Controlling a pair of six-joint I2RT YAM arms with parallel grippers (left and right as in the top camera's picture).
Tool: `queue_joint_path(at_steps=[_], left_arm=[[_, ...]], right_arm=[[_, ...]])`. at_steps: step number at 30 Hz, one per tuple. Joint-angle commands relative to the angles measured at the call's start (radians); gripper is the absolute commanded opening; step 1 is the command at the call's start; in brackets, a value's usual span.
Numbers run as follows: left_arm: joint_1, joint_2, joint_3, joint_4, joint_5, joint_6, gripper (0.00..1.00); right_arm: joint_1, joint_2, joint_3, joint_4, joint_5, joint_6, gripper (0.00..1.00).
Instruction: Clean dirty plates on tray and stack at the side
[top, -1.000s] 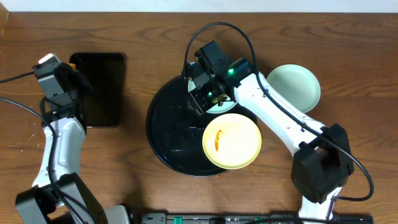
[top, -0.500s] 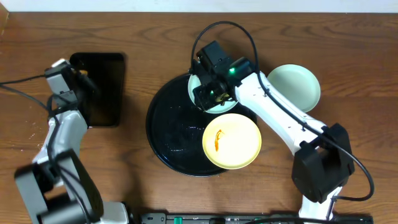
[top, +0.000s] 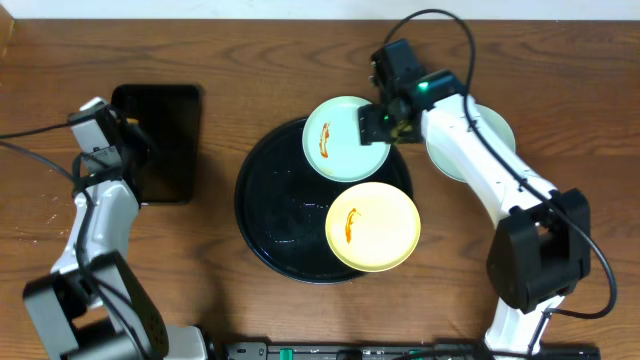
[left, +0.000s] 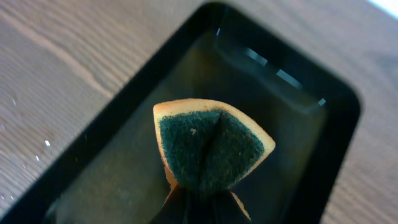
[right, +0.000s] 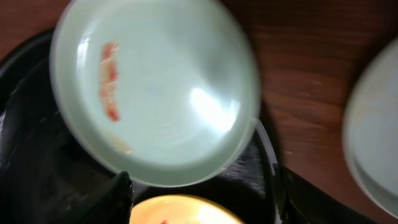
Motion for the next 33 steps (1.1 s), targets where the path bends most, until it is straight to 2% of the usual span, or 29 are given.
queue_joint_path(at_steps=[1,10,14,18,21,23,26,33], left_arm=[[0.004,-0.003,0.0,0.008,-0.02,0.015,0.08],[0.004,-0.004,0.0,-0.018,-0.021,0.016,0.08],[0.004,-0.004,0.0,-0.016,-0.021,0.016,0.07],[0.004,-0.004,0.0,-0.014,-0.021,0.016,0.08],[0.004,-0.004,0.0,-0.015,-0.021,0.016,0.07],[0.004,-0.004,0.0,-0.015,-0.021,0.016,0.08],[0.004,-0.004,0.0,-0.015,-0.021,0.016,0.07],[0.004,-0.004,0.0,-0.015,-0.021,0.016,0.08]], right_arm=[[-0.028,-0.03,-0.006,0.0,0.067,0.059,0.68],[-0.019,-0.03,-0.159,0.134,0.053,0.175,0.54],[-0.019,-0.03,-0.201,0.187,0.053,0.197,0.44],[-0.019,-0.03,-0.232,0.253,0.057,0.198,0.45],[-0.019,-0.03,-0.254,0.326,0.106,0.195,0.49],[-0.019,-0.03,-0.268,0.378,0.153,0.156,0.5],[-0.021,-0.017,-0.275,0.436,0.151,0.048,0.58],[-0.021,0.031,-0.275,0.438,0.093,-0.043,0.54]])
